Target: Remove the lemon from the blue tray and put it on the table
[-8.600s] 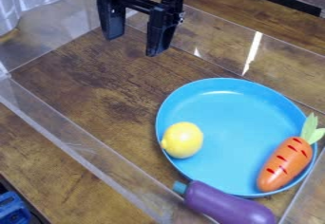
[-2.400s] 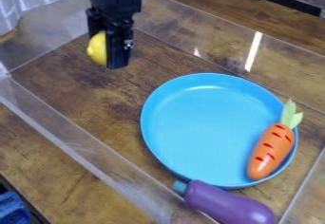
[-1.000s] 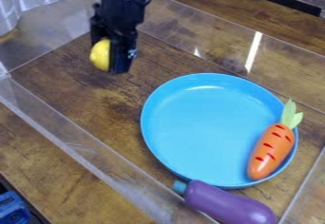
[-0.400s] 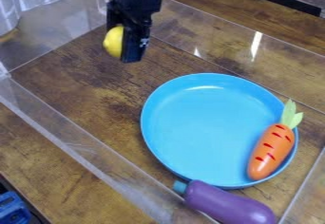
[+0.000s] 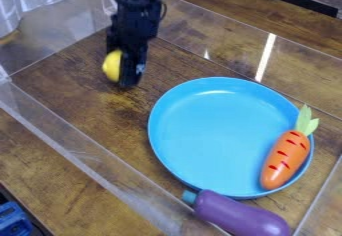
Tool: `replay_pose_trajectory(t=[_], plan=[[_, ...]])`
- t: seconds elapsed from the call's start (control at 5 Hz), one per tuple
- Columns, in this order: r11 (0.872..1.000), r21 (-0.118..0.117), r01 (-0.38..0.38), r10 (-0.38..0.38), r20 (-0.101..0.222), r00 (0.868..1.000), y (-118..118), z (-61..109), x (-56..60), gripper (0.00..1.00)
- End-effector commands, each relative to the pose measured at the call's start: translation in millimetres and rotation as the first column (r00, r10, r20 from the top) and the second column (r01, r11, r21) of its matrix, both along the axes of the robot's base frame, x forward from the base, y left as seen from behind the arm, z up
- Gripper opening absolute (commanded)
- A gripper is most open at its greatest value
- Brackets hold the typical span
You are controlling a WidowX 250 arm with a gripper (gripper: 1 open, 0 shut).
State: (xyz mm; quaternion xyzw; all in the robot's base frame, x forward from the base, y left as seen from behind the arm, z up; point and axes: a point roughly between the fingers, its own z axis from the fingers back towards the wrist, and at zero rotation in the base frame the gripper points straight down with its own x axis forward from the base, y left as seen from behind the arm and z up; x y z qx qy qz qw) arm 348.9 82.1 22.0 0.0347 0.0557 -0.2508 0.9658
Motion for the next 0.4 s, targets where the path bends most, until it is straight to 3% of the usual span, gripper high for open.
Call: replay_pose_trajectory(t=[0.0, 0.2], plan=[[1.000, 0.012, -0.002, 0.001, 0.061, 0.998, 3.1, 13.6, 6.9, 1.00], [1.000, 0.010, 0.023, -0.024, 0.069, 0.997, -4.6, 14.4, 7.3, 0.00]])
